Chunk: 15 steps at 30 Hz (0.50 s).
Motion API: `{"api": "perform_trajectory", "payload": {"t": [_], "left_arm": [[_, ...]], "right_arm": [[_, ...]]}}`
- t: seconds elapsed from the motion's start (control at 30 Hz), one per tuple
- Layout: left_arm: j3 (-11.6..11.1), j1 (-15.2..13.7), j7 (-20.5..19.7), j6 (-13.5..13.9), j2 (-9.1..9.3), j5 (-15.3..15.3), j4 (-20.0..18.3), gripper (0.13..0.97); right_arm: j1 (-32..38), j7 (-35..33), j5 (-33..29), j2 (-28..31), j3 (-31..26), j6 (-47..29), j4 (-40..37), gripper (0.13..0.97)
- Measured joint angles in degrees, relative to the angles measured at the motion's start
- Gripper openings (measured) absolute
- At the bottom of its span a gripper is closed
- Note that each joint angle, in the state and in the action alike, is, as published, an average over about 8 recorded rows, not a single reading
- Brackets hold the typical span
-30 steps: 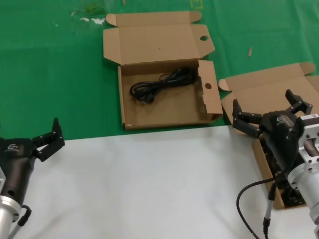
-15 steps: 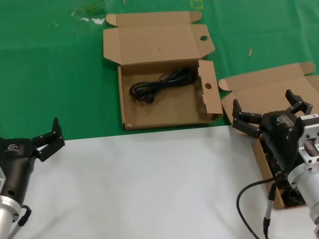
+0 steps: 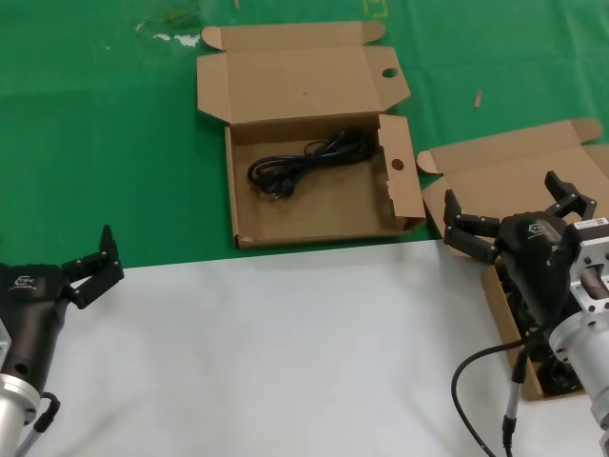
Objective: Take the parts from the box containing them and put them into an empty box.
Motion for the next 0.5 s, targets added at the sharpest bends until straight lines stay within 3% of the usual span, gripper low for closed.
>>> {"api": "perform_trajectory", "payload": {"t": [0.5], "left_arm": [[0.0,0.0,0.0,0.0,0.00,0.0,0.0,0.966]], "right_arm": [[0.0,0.0,0.0,0.0,0.0,0.0,0.0,0.966]]}}
